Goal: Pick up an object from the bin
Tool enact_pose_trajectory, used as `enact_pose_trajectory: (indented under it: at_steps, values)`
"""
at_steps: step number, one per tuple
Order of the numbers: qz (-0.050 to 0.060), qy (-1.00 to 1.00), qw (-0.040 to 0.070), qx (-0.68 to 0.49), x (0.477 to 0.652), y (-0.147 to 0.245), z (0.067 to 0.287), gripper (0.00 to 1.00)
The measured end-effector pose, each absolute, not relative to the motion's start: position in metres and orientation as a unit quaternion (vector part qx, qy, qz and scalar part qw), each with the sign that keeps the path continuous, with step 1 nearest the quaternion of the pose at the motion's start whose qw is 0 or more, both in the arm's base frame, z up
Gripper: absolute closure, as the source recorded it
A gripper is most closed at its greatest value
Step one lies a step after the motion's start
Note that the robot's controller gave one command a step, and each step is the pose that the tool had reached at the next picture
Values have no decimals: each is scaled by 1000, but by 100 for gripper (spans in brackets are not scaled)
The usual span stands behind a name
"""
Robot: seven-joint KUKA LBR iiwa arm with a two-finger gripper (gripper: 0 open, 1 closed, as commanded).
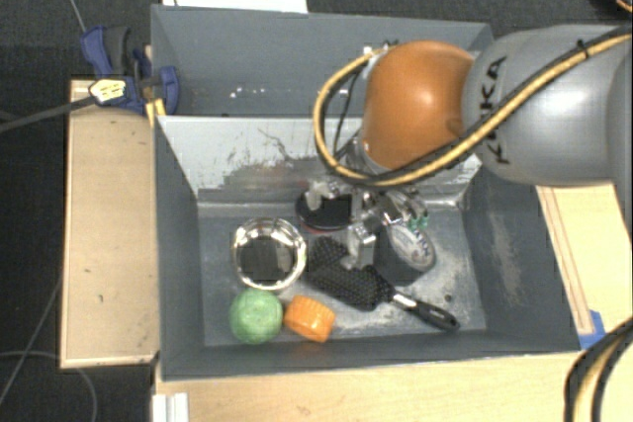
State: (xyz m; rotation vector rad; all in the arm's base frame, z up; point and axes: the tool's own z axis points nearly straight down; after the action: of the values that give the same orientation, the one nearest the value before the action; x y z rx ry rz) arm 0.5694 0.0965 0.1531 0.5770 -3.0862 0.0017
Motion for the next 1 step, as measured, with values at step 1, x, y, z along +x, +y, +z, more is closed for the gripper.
enact_pose_trajectory:
  at_steps: [1]
  values:
    - [-1, -992, -1, 127, 573, 98, 147, 0]
